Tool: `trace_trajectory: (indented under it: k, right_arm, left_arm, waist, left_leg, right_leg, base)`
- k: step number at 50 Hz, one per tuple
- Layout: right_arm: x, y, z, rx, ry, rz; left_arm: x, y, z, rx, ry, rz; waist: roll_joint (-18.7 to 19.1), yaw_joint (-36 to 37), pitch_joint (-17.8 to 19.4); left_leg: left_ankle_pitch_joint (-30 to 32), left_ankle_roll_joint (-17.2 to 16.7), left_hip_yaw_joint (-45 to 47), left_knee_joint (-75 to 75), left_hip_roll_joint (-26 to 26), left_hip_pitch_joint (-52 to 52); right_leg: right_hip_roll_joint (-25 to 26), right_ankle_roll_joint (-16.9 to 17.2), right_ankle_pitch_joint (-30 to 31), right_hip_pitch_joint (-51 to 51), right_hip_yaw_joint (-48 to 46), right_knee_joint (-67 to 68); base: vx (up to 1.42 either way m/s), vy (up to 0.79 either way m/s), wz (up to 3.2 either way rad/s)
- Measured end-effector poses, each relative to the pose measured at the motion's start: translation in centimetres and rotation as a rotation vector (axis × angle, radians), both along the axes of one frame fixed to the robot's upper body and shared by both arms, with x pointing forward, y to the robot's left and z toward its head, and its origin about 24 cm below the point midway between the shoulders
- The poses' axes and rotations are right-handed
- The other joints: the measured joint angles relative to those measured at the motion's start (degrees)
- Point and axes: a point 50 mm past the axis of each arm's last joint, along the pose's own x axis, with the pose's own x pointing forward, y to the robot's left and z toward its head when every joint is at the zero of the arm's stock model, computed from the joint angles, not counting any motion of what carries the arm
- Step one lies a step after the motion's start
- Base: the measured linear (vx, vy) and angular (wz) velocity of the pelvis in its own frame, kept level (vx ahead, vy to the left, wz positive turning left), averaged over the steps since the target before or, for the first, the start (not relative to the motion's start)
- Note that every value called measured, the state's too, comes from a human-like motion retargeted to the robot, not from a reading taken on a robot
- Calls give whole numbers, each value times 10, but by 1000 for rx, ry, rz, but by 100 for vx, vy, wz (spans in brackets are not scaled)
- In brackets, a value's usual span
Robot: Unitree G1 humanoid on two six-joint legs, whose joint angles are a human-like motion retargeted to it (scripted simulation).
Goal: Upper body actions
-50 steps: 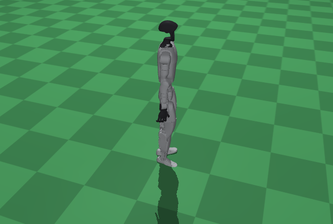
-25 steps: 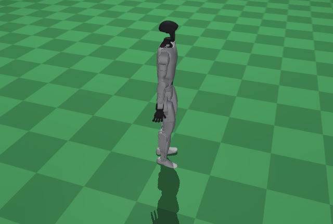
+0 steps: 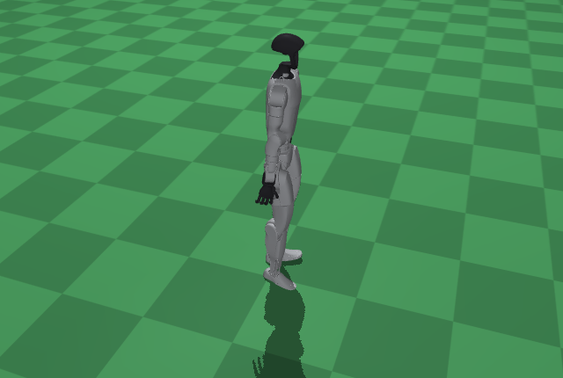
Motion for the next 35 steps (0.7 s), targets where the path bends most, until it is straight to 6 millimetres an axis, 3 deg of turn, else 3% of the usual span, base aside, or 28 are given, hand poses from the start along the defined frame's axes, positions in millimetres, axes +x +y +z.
trace_trajectory:
  k: [10,18,20,25,27,29,32,35]
  right_arm:
    - [8,-3,0,1,-37,-37]
    - [14,-1,-1,12,-44,7]
    - [18,2,-1,17,-49,19]
    - [21,5,-1,26,-69,-10]
    - [8,3,-1,20,-30,-6]
    - [-5,1,0,-1,14,-9]
    - [-20,2,1,-19,51,-24]
    - [-28,5,1,-23,62,-35]
  left_arm:
    - [-10,-8,0,-41,29,-62]
    - [-5,-13,-1,-57,1,-70]
    - [4,-12,-2,-56,-30,-85]
    - [62,-4,1,-2,-189,-220]
    - [77,-5,3,18,-238,-303]
    - [85,-11,4,28,-271,-389]
    - [91,-14,4,39,-302,-482]
    - [88,-10,4,52,-288,-502]
  waist:
    - [15,-34,-15]
    - [30,-10,-17]
    - [29,-8,-8]
    - [13,12,32]
    - [7,21,30]
    - [7,38,24]
    - [4,39,16]
    - [0,27,9]
  left_leg:
    - [2,-5,-23,-2,5,-4]
    - [-6,-18,-4,10,24,-18]
    - [-7,-23,-15,34,30,-41]
    - [5,-20,-74,68,3,-93]
    - [-18,-32,22,49,22,-86]
    - [-27,-66,158,39,57,-71]
    - [7,-106,328,43,93,-47]
    - [62,-97,409,60,104,-32]
  right_leg:
    - [8,-5,-10,6,-11,-1]
    - [12,-12,-8,-8,-13,9]
    - [8,-21,-14,-5,-37,10]
    - [-10,-18,-37,21,-119,1]
    - [-17,-13,-47,34,-172,-6]
    - [-17,-4,-59,46,-221,-10]
    - [-15,16,-75,69,-306,-17]
    - [-14,41,-88,96,-384,-17]
  base:
    - [1,-2,19]
    - [-4,-2,-19]
    - [-15,-5,60]
    - [-21,-8,199]
    - [-4,3,300]
    - [2,10,321]
    - [5,4,363]
    - [13,19,320]
